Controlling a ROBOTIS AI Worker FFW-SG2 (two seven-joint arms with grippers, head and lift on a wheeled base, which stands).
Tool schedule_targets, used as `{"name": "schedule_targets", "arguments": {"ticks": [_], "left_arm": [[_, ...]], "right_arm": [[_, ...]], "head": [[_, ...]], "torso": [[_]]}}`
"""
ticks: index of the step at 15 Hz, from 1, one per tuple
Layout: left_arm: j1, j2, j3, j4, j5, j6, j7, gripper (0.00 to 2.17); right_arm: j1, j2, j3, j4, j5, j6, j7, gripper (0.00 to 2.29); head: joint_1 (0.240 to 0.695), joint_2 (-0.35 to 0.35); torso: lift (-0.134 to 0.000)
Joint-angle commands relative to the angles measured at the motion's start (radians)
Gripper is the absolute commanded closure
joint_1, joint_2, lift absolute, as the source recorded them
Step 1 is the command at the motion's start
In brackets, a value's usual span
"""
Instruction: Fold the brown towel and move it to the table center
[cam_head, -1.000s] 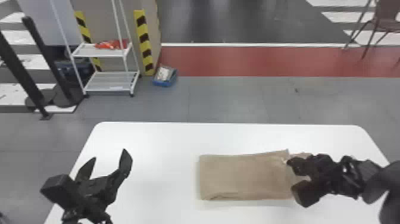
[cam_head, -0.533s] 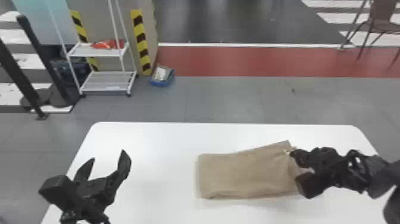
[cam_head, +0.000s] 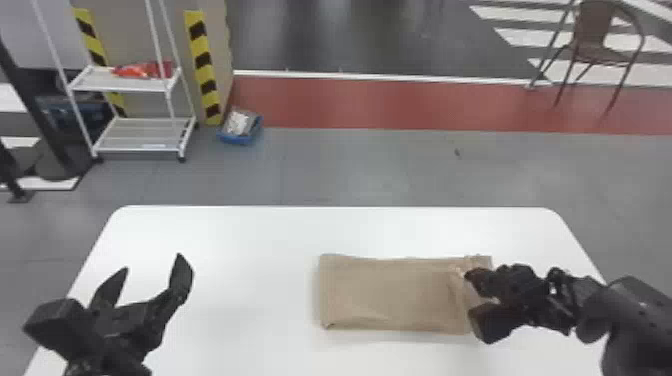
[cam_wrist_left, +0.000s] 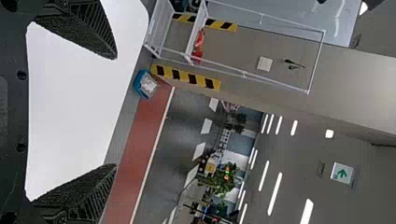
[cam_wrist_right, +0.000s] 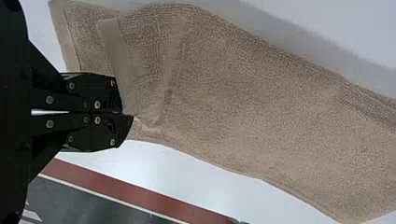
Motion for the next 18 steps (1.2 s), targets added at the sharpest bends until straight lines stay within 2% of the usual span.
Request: {"name": "schedule_targets", "arguments": {"ticks": [1,2,3,4,6,8,11,13,15,16,18], "left_arm": [[0.001,-0.003,0.001,0.0,0.001,0.003,0.001,0.05],[0.001,-0.003,0.001,0.0,0.001,0.003,-0.001,0.05],[-0.001,-0.003,0.001,0.001,0.001,0.003,-0.001,0.05],[-0.002,-0.003,-0.001,0.003,0.001,0.003,-0.001,0.05],[-0.008,-0.003,-0.015,0.008,-0.001,0.003,-0.001,0.05],[-0.008,-0.003,-0.022,0.008,-0.009,0.003,-0.001,0.05],[-0.005,-0.003,-0.022,0.008,-0.018,0.009,0.001,0.05],[-0.007,-0.003,-0.022,0.008,-0.018,0.009,0.001,0.05],[-0.008,-0.003,-0.024,0.008,-0.021,0.009,0.001,0.05],[-0.012,-0.003,-0.024,0.015,-0.021,0.009,-0.001,0.05],[-0.024,-0.003,-0.039,0.041,-0.021,0.006,-0.002,0.05]], "right_arm": [[0.018,0.004,-0.032,-0.069,-0.023,-0.004,0.012,1.43],[0.055,-0.014,-0.08,-0.138,-0.052,-0.019,0.028,1.43],[0.089,-0.055,-0.118,-0.175,-0.094,-0.022,0.031,1.43],[0.098,-0.072,-0.135,-0.174,-0.102,-0.019,0.031,1.43],[0.084,-0.058,-0.129,-0.085,-0.071,-0.019,0.008,1.43],[0.027,-0.02,-0.104,0.01,-0.034,-0.016,0.0,1.43],[-0.002,-0.005,-0.09,0.037,-0.025,-0.016,-0.009,1.43],[0.003,-0.006,-0.113,0.003,-0.039,-0.019,-0.003,1.43],[0.029,-0.032,-0.166,-0.054,-0.066,-0.031,0.005,1.43],[0.035,-0.057,-0.184,-0.057,-0.077,-0.031,0.005,1.43],[0.037,-0.054,-0.189,0.007,-0.063,-0.028,-0.012,1.43]], "head": [[0.695,-0.069],[0.695,-0.063],[0.695,-0.062],[0.695,-0.066],[0.695,-0.107],[0.695,-0.129],[0.695,-0.136],[0.695,-0.131],[0.695,-0.129],[0.695,-0.133],[0.695,-0.164]], "torso": [[0.0],[0.0],[0.0],[0.0],[0.0],[0.0],[0.0],[0.0],[0.0],[0.0],[0.0]]}}
